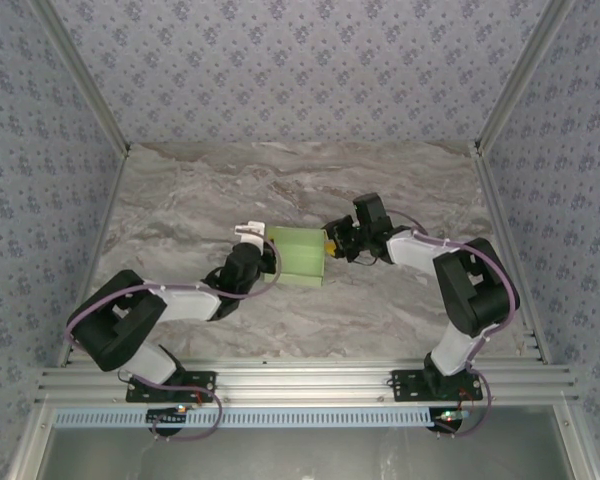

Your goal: Fold the paper box

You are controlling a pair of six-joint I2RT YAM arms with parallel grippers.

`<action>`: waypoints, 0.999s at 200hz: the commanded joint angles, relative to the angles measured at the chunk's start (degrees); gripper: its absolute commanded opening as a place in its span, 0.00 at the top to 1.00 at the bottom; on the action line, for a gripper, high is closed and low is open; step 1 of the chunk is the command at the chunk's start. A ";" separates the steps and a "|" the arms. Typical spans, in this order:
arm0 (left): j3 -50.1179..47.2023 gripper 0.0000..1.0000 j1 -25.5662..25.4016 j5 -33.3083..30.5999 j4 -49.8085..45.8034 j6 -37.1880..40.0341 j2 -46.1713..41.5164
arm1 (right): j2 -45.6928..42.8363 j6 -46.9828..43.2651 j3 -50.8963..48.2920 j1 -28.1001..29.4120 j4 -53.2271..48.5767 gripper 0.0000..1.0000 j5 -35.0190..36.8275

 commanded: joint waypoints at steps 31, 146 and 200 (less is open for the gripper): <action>-1.73 0.91 -2.73 2.06 -5.64 1.63 -1.25 | -2.08 -0.72 -2.61 3.00 2.27 0.63 0.50; 3.41 0.91 5.88 7.52 -11.32 9.92 -7.25 | -7.98 -1.72 1.81 2.34 -9.23 0.47 0.66; 5.15 0.90 8.04 11.71 -10.84 8.93 -5.21 | -6.98 -0.34 2.57 2.87 -9.55 0.44 -0.45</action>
